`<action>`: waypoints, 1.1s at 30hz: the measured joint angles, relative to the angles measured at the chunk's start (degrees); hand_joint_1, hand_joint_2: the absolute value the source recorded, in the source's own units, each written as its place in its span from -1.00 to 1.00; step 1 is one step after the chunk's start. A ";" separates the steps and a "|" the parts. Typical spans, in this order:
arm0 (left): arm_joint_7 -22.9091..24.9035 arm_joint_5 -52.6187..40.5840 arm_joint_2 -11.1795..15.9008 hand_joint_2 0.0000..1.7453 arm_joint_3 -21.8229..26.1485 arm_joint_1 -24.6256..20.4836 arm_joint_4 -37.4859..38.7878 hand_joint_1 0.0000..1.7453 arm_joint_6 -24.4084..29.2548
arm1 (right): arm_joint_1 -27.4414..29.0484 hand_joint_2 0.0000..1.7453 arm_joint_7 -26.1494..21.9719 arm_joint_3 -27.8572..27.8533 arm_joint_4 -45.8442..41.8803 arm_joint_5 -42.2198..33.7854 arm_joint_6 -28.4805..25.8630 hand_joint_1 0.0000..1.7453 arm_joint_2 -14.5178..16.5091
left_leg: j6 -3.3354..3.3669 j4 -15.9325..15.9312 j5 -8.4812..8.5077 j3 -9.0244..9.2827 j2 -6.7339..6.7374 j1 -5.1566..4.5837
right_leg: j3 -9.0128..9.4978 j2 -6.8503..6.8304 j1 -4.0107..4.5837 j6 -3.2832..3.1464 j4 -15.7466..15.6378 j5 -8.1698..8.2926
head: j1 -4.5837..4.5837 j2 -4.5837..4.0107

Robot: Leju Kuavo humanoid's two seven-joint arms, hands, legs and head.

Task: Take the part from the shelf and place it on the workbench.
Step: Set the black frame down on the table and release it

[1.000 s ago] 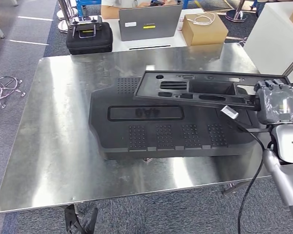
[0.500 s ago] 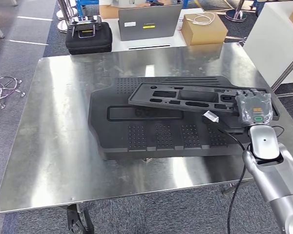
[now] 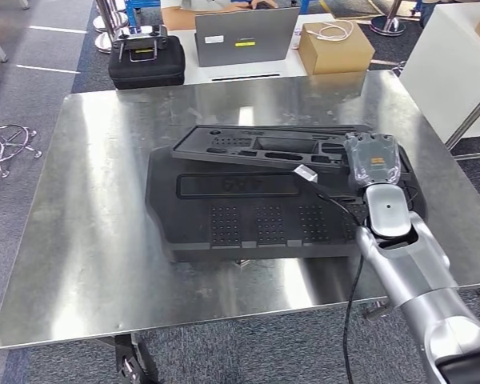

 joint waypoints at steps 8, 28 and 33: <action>0.67 0.00 -0.02 -1.00 -0.65 -0.17 0.00 -1.00 0.01 | -1.33 -1.00 4.59 0.22 5.32 -0.09 1.01 -1.00 2.79 | 0.00 0.00 0.00 0.00 0.00 -0.01 | 0.00 0.00 -0.01 0.00 0.00 0.00 | 0.00 0.00; 0.43 0.00 -0.03 -1.00 -0.67 0.05 0.00 -1.00 0.63 | -2.52 -1.00 3.51 -0.24 11.09 -0.50 -0.85 -1.00 2.15 | 0.00 0.00 0.00 0.01 0.01 -0.01 | -0.02 0.00 -0.01 0.00 -0.01 0.00 | 0.00 -0.01; -0.06 0.00 -0.02 -1.00 -0.66 0.51 0.00 -1.00 1.29 | -2.50 -1.00 -0.66 -1.05 9.18 -3.31 1.69 -1.00 0.80 | 0.00 0.00 0.00 0.00 0.01 -0.01 | -0.02 0.00 -0.01 0.00 -0.01 0.00 | 0.00 -0.01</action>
